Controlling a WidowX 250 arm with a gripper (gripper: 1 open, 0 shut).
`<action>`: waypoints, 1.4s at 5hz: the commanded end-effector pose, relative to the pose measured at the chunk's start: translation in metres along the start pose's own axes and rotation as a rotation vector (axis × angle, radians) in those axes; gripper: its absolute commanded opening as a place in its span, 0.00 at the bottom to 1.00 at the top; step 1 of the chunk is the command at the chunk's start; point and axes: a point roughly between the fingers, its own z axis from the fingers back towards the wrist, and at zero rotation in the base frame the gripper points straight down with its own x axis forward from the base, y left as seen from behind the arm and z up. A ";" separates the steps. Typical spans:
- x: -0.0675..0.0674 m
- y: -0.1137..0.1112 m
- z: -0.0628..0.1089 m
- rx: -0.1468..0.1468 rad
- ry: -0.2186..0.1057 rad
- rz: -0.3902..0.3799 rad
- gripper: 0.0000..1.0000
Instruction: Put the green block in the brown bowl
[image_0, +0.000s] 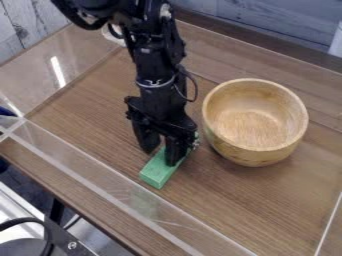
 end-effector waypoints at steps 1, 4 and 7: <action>0.004 -0.001 0.006 0.005 -0.023 -0.005 0.00; 0.008 -0.004 0.031 -0.002 -0.046 0.003 0.00; 0.013 -0.007 0.042 -0.009 -0.058 0.001 1.00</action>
